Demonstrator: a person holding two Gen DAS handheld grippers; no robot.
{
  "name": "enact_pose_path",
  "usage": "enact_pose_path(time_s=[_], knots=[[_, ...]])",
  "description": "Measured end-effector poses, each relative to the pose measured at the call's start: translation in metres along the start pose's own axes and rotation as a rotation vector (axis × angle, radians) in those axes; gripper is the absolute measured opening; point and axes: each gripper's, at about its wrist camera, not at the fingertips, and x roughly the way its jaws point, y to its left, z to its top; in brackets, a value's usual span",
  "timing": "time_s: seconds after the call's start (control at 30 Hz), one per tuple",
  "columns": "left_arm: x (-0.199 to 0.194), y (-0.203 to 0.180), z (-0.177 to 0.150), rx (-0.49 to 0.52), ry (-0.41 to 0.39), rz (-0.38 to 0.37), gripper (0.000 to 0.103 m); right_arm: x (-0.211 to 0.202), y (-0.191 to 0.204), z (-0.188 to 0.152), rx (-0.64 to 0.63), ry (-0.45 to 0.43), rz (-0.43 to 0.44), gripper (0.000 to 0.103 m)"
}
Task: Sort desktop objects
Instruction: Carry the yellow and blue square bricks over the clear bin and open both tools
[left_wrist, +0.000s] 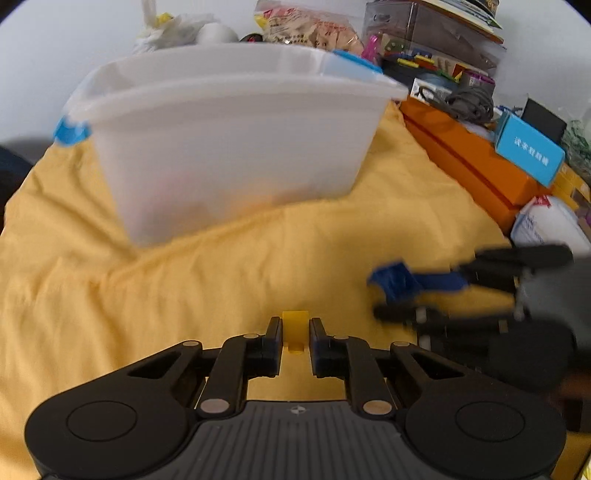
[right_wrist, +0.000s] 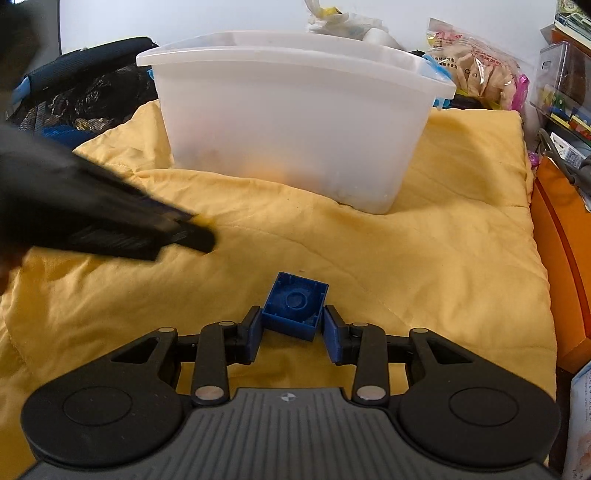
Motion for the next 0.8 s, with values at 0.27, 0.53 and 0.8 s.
enact_pose_path(time_s=[0.27,0.53,0.8], knots=[[-0.041,0.011,-0.004,-0.077,-0.084,-0.027,0.017,-0.002,-0.002,0.0,0.008,-0.013,0.015,0.037],[-0.108,0.025,0.078,-0.064,-0.345,-0.046,0.017,-0.048,-0.011,0.049,0.013,-0.197,-0.008,0.037],[-0.091,0.046,0.155,0.001,-0.453,0.075,0.017,-0.069,-0.026,0.134,0.02,-0.402,-0.054,0.038]])
